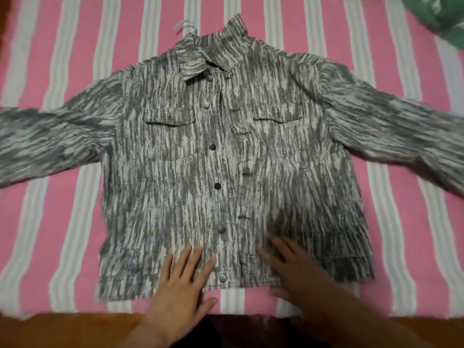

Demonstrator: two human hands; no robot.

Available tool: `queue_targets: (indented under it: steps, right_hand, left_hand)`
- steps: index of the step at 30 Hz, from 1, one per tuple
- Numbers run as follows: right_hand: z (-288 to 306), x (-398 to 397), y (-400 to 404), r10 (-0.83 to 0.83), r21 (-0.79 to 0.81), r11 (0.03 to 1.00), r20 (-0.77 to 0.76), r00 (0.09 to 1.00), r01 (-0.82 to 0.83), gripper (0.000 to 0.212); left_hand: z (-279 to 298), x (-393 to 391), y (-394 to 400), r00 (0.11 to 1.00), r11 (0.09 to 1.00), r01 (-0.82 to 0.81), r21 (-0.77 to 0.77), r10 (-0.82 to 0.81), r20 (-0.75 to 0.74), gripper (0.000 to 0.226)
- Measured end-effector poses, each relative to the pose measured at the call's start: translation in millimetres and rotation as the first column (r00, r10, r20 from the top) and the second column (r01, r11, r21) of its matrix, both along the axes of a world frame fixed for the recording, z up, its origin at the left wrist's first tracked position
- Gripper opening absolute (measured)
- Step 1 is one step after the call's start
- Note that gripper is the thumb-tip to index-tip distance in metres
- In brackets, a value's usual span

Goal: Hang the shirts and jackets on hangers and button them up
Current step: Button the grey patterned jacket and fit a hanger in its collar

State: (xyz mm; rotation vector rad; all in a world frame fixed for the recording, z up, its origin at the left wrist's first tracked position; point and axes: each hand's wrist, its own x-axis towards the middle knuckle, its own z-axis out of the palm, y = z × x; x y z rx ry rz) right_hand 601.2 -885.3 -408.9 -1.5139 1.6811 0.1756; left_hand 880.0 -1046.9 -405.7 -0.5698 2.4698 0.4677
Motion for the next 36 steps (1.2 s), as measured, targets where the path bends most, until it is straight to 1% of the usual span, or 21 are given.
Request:
queue_targets:
  steps: [2, 4, 5, 7, 9, 12, 14, 16, 18, 19, 20, 21, 22, 24, 25, 26, 28, 30, 33, 35, 36]
  right_hand:
    - [-2.6, -9.8, 9.1, 0.092, -0.102, 0.989, -0.104, 0.990, -0.103, 0.080]
    - [-8.7, -14.4, 22.2, 0.037, -0.238, 0.968, -0.191, 0.981, -0.083, 0.056]
    - [-7.9, -14.2, 27.3, 0.003, -0.266, 0.962, -0.201, 0.980, -0.057, 0.050]
    - [-2.1, -7.8, 30.7, -0.058, -0.298, 0.954, -0.222, 0.973, -0.011, 0.054]
    - [13.6, 1.7, 25.2, -0.148, -0.315, 0.946, -0.219, 0.965, 0.074, 0.054]
    - [40.3, 10.9, 9.1, -0.329, -0.399, 0.881, -0.129, 0.935, 0.255, 0.041]
    - [54.4, 15.6, 6.1, -0.358, -0.425, 0.858, -0.094, 0.929, 0.288, 0.039]
    - [59.2, 25.6, 15.4, -0.275, -0.323, 0.918, -0.106, 0.956, 0.228, 0.046]
    - [53.5, 34.6, 24.6, -0.110, -0.107, 0.990, -0.168, 0.980, 0.092, 0.056]
    - [51.1, 36.8, 24.3, -0.080, -0.009, 0.997, -0.164, 0.983, 0.080, 0.057]
    - [47.7, 38.7, 17.4, -0.097, 0.035, 0.994, -0.130, 0.987, 0.102, 0.056]
    - [43.2, 41.5, 5.0, -0.146, 0.004, 0.989, -0.075, 0.986, 0.147, 0.051]
    - [36.6, 47.0, -11.2, -0.215, -0.090, 0.973, -0.021, 0.976, 0.212, 0.043]
    - [17.2, 66.3, -42.1, -0.345, -0.274, 0.896, 0.059, 0.937, 0.348, 0.029]
    - [5.6, 79.1, -51.5, -0.351, -0.330, 0.876, 0.064, 0.934, 0.351, 0.027]
    - [-7.9, 91.5, -54.7, -0.312, -0.385, 0.876, 0.009, 0.950, 0.291, 0.027]
    - [-28.9, 104.6, -46.9, -0.260, -0.499, 0.852, -0.133, 0.957, 0.162, 0.028]
    - [-37.0, 105.2, -33.9, -0.265, -0.605, 0.787, -0.151, 0.952, 0.123, 0.026]
    - [-42.7, 106.7, -22.8, -0.224, -0.704, 0.707, -0.132, 0.966, 0.068, 0.024]
    - [-44.1, 110.6, -15.5, -0.173, -0.732, 0.681, -0.184, 0.967, -0.017, 0.031]
    - [-44.3, 110.8, -9.9, -0.150, -0.720, 0.691, -0.217, 0.965, -0.055, 0.038]
  left_hand:
    - [1.0, 0.3, 4.2, 1.000, 0.999, -0.021, -0.048, 0.020, -0.020, 0.062]
    - [-1.5, -1.8, -1.5, 0.998, 0.997, -0.057, -0.056, 0.055, -0.028, 0.055]
    - [0.5, -4.0, -3.6, 0.998, 0.996, -0.068, -0.058, 0.068, 0.003, 0.059]
    - [11.0, -10.6, -3.2, 0.997, 0.993, -0.056, -0.106, 0.062, 0.055, 0.071]
    - [27.0, -19.5, 2.6, 0.996, 0.985, -0.047, -0.167, 0.058, 0.061, 0.059]
    - [48.9, -23.7, 0.5, 0.999, 0.962, -0.043, -0.270, 0.036, -0.030, 0.047]
    - [58.1, -20.3, -5.2, 0.996, 0.957, -0.006, -0.291, -0.020, -0.089, 0.045]
    - [61.9, -12.9, -5.5, 0.996, 0.971, 0.075, -0.228, -0.084, -0.029, 0.039]
    - [55.3, -2.2, -12.1, 0.982, 0.978, 0.187, -0.094, -0.186, 0.011, 0.038]
    - [50.5, -1.4, -19.5, 0.979, 0.979, 0.204, -0.006, -0.204, 0.021, 0.040]
    - [43.8, -5.3, -28.4, 0.980, 0.978, 0.199, 0.067, -0.199, -0.007, 0.042]
    - [35.6, -11.8, -36.4, 0.982, 0.978, 0.180, 0.109, -0.174, -0.068, 0.045]
    - [25.2, -17.5, -42.8, 0.978, 0.983, 0.152, 0.106, -0.134, -0.160, 0.048]
    - [-2.5, -21.9, -46.0, 0.943, 0.997, 0.079, 0.026, -0.066, -0.326, 0.044]
    - [-15.7, -19.0, -42.2, 0.927, 0.999, 0.038, -0.030, -0.047, -0.371, 0.038]
    - [-26.0, -14.8, -36.6, 0.914, 0.996, 0.005, -0.086, -0.040, -0.403, 0.032]
    - [-38.2, -5.3, -27.5, 0.877, 0.989, -0.055, -0.135, -0.017, -0.480, 0.025]
    - [-45.6, 0.6, -25.2, 0.829, 0.981, -0.083, -0.177, -0.030, -0.559, 0.026]
    - [-51.9, 0.9, -25.0, 0.802, 0.967, -0.118, -0.224, -0.040, -0.597, 0.031]
    - [-51.3, 3.2, -20.5, 0.773, 0.950, -0.148, -0.275, -0.062, -0.631, 0.032]
    - [-51.4, 4.2, -18.6, 0.765, 0.944, -0.163, -0.286, -0.062, -0.641, 0.031]
